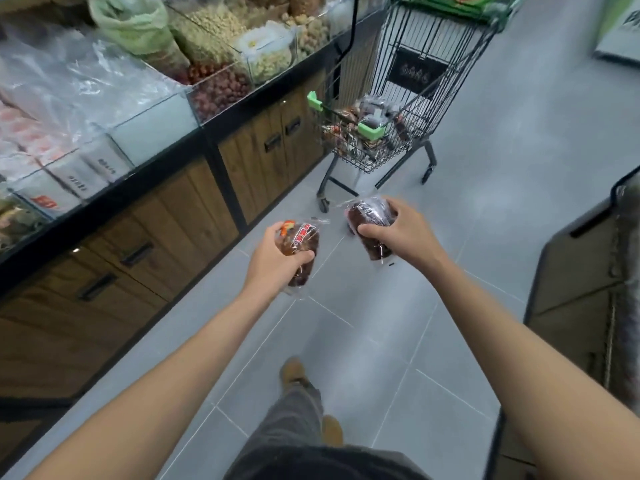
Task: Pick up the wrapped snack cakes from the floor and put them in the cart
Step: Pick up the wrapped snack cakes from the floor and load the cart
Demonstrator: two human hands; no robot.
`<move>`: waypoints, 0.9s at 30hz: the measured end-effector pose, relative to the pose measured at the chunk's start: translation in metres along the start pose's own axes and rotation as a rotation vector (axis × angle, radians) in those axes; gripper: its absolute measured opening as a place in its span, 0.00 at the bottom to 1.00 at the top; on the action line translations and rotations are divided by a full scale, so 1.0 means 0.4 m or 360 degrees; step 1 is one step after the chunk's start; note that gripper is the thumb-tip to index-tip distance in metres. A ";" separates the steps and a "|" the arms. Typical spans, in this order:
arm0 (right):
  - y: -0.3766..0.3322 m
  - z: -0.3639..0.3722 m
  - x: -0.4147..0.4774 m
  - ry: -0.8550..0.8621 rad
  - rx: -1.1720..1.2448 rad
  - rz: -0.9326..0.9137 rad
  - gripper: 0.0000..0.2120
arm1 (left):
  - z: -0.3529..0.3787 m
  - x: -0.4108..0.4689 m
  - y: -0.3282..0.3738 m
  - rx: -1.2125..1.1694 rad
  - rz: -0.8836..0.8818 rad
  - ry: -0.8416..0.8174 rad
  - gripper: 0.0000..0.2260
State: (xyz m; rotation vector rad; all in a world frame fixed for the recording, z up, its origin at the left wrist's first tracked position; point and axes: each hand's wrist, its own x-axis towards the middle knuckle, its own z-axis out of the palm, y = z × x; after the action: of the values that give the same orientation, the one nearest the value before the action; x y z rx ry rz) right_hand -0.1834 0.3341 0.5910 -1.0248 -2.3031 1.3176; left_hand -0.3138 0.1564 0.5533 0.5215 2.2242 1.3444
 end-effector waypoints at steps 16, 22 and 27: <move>0.154 -0.319 0.558 0.0172 -0.0173 0.0113 0.16 | 0.439 0.587 0.304 -0.0023 0.0077 -0.0258 0.29; 0.207 -0.435 0.715 0.0333 -0.0170 0.0141 0.17 | 0.567 0.755 0.416 0.0029 0.0169 -0.0366 0.25; 0.247 -0.476 0.853 0.0363 -0.0108 0.0157 0.16 | 0.637 0.880 0.473 0.0023 0.0148 -0.0410 0.24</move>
State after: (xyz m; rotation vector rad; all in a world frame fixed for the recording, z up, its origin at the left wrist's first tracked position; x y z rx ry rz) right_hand -0.2728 0.7268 0.5796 -1.2551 -2.1630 1.0995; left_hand -0.4364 0.6143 0.5479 0.7665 2.0223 1.2300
